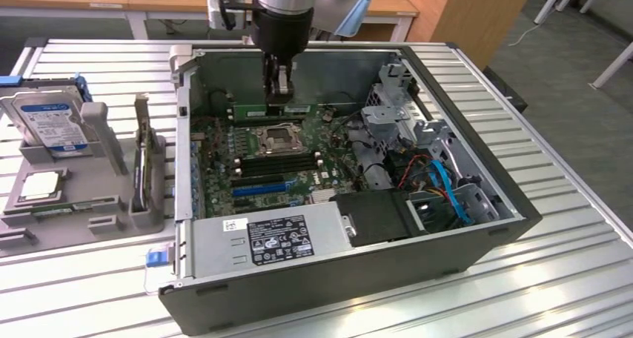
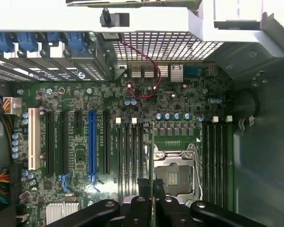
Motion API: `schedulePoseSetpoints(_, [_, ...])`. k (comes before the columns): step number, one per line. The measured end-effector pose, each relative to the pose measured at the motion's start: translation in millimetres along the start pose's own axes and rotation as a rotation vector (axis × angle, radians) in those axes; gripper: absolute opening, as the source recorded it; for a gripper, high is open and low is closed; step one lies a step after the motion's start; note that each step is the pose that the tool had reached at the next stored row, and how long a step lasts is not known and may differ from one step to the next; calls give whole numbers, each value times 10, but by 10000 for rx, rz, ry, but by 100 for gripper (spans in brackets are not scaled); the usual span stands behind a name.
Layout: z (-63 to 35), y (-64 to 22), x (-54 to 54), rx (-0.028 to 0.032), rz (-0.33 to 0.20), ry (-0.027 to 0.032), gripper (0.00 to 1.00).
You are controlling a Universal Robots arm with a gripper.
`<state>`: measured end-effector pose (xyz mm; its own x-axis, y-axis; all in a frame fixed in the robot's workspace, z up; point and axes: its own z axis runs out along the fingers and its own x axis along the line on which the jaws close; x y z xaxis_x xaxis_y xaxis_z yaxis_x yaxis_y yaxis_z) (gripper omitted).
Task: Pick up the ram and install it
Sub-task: 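Insert the ram into the slot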
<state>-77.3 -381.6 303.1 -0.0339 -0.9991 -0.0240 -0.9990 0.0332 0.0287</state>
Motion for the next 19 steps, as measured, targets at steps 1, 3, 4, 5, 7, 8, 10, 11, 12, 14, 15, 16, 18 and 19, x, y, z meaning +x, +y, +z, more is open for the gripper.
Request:
schedulePoseSetpoints(1, [18, 0, 0, -1, 0, 1, 14])
schedulePoseSetpoints(3, [54, -2, 1, -1, 0, 1, 14])
schedulePoseSetpoints(4, [73, -2, 2, 0, 0, 0, 14])
schedulePoseSetpoints(5, [91, -3, 2, 0, 0, 0, 14])
schedulePoseSetpoints(7, [127, -4, 3, 0, 0, 0, 14])
schedulePoseSetpoints(8, [145, -4, 3, 0, 0, -1, 14])
schedulePoseSetpoints(10, [181, -5, 4, 0, 0, 0, 14])
schedulePoseSetpoints(11, [200, -6, 5, 0, 0, 1, 14])
schedulePoseSetpoints(12, [218, -6, 5, 0, 0, 1, 14])
schedulePoseSetpoints(14, [254, -7, 6, -1, 0, 1, 14])
schedulePoseSetpoints(15, [272, -8, 6, 0, 0, 0, 14])
schedulePoseSetpoints(16, [290, -8, 7, -1, 0, 1, 14])
schedulePoseSetpoints(18, [328, -10, 8, 0, 0, -1, 14])
schedulePoseSetpoints(19, [346, -10, 8, 0, 0, 0, 14])
